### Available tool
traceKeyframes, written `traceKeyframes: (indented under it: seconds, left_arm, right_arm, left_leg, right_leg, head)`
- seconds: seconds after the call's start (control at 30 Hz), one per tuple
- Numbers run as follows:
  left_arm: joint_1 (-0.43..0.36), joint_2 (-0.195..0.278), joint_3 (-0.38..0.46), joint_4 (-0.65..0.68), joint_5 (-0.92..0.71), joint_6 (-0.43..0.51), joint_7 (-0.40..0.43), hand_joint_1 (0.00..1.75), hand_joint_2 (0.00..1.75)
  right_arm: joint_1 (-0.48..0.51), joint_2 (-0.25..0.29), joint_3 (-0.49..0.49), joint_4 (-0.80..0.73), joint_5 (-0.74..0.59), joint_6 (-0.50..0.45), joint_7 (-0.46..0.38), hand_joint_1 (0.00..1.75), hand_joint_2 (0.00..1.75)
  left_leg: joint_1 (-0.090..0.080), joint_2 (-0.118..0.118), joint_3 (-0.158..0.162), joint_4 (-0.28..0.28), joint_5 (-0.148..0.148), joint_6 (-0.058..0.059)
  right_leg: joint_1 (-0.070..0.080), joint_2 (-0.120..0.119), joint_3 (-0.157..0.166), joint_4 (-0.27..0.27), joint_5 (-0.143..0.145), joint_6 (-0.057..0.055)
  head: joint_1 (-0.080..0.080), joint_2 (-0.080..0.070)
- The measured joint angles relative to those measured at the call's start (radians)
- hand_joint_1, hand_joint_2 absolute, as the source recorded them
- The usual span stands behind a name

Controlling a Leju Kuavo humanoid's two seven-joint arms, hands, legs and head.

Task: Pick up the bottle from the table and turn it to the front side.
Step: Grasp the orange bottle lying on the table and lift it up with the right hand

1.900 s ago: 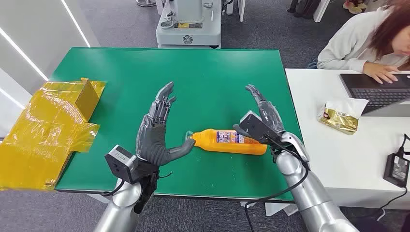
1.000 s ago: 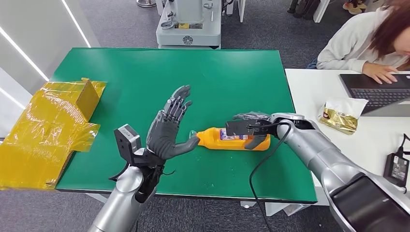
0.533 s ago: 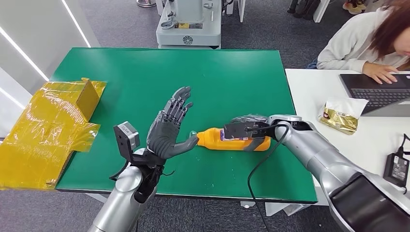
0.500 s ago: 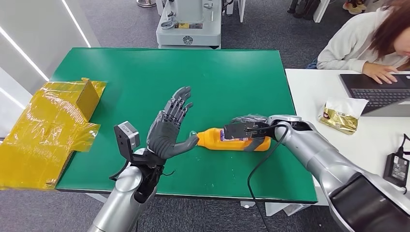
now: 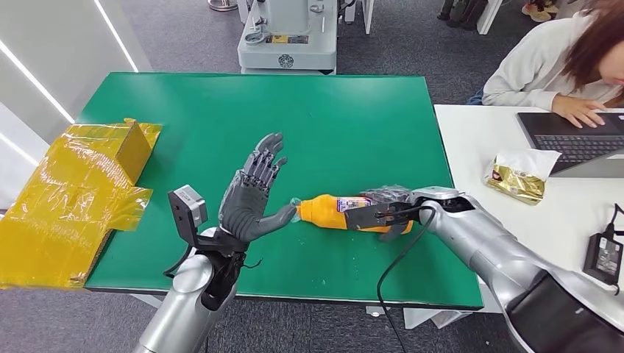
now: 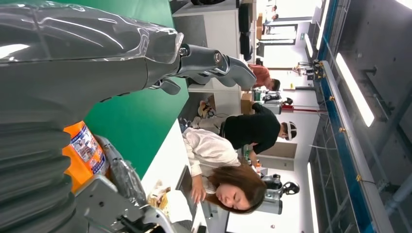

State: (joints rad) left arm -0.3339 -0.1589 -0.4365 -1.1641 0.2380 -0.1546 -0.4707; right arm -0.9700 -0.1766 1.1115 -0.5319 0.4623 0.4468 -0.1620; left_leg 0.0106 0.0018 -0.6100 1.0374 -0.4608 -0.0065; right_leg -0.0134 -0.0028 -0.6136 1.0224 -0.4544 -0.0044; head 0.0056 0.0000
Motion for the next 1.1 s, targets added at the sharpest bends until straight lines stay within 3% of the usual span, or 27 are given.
traceKeyframes:
  seconds: [0.1,0.37,0.57,0.8,0.93,1.1]
  left_arm:
    - [0.001,0.0,0.004,0.0,0.0,0.004,0.0,0.0,1.75]
    - [0.009,0.0,0.011,0.0,0.0,0.006,0.0,0.0,1.75]
    - [0.033,0.0,0.021,-0.003,-0.022,0.021,-0.008,0.0,1.75]
    - [0.068,0.002,0.027,-0.038,-0.107,0.094,-0.036,0.0,1.75]
    - [0.073,0.004,0.029,-0.062,-0.15,0.136,-0.044,0.0,1.75]
    - [0.075,0.012,0.029,-0.092,-0.237,0.271,-0.077,0.0,1.75]
  right_arm:
    - [0.005,0.0,0.025,0.009,0.015,-0.022,0.006,1.74,1.75]
    - [0.004,0.0,0.054,0.024,0.017,-0.076,-0.001,1.63,1.75]
    - [0.026,-0.001,0.046,0.028,-0.06,-0.151,-0.034,1.74,1.75]
    - [0.125,-0.013,-0.092,-0.019,-0.315,-0.18,-0.131,1.75,1.75]
    - [0.195,-0.018,-0.178,-0.078,-0.388,-0.175,-0.152,1.75,1.75]
    - [0.318,-0.02,-0.268,-0.181,-0.511,-0.177,-0.191,1.74,1.75]
  left_leg:
    - [0.0,0.0,0.0,0.0,0.0,0.0]
    - [0.0,0.0,0.003,0.0,0.0,0.0]
    - [0.0,0.0,0.004,0.0,0.0,0.0]
    - [0.0,0.0,0.004,0.0,0.0,0.0]
    - [0.0,0.0,0.004,0.0,0.0,0.0]
    - [0.001,-0.001,0.004,-0.001,0.0,0.0]
  right_leg:
    - [0.0,0.0,0.0,0.0,0.0,0.0]
    - [0.0,0.0,0.003,0.0,0.0,0.0]
    - [0.0,0.0,0.004,0.0,0.0,0.0]
    - [0.0,0.0,0.004,-0.001,0.0,0.0]
    - [0.0,0.0,0.004,0.0,0.0,0.0]
    - [0.001,-0.001,0.004,0.0,0.0,0.0]
  head:
    - [0.0,0.0]
    - [0.0,0.0]
    - [0.0,0.0]
    - [0.0,0.0]
    - [0.0,0.0]
    - [0.0,0.0]
